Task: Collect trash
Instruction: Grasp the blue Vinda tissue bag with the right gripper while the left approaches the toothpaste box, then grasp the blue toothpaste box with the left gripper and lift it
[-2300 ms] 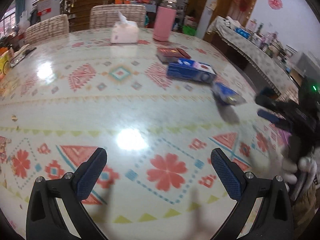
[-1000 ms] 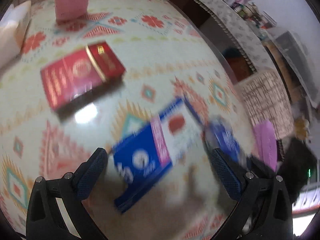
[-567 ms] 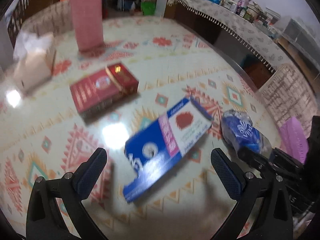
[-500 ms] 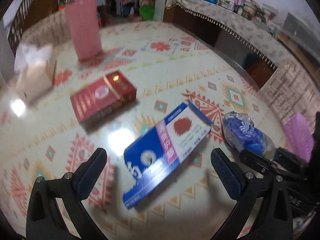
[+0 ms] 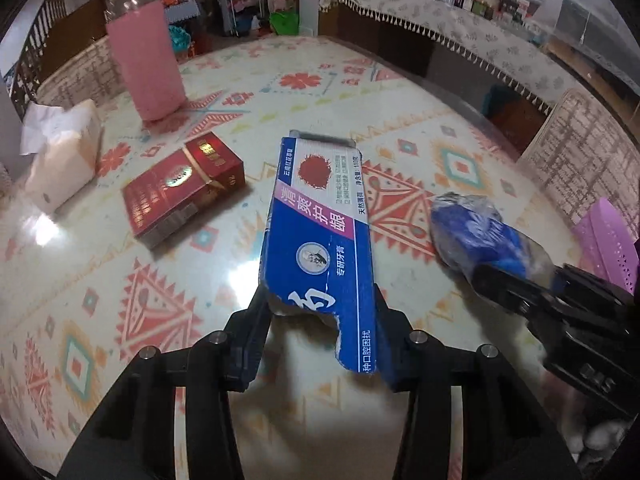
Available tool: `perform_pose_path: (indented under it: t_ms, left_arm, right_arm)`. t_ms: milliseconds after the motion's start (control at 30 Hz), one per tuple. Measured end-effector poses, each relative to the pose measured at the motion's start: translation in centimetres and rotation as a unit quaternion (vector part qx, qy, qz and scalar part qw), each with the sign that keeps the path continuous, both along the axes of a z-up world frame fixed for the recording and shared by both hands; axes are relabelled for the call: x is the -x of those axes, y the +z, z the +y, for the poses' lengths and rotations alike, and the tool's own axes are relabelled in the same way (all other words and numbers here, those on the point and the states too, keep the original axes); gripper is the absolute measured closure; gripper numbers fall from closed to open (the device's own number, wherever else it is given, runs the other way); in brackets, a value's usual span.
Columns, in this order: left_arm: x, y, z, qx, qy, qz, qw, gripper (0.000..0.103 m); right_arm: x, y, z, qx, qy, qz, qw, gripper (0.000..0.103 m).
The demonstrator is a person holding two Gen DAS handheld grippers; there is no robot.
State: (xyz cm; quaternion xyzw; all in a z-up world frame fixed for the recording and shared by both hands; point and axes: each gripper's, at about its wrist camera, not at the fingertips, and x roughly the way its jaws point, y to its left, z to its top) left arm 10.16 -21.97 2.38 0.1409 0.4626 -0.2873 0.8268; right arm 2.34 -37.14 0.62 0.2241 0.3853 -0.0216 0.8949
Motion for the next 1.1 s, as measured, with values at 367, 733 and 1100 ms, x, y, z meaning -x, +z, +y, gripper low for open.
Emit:
perform_pose_path:
  t_ms: [367, 733, 1100]
  left_arm:
    - [7.7, 3.0, 4.5, 0.045, 0.041, -0.024, 0.9979, 0.058]
    - [15.5, 3.4, 10.8, 0.096, 0.114, -0.018, 0.9887, 0.058]
    - [19.6, 1.3, 13.9, 0.097, 0.132, 0.018, 0.9863, 0.052]
  right_arm:
    - [0.3, 0.7, 0.6, 0.024, 0.005, -0.021, 0.999, 0.067]
    - [1.1, 0.8, -0.2, 0.032, -0.027, -0.034, 0.999, 0.067]
    - [8.0, 1.1, 3.8, 0.046, 0.051, -0.012, 0.998, 0.065]
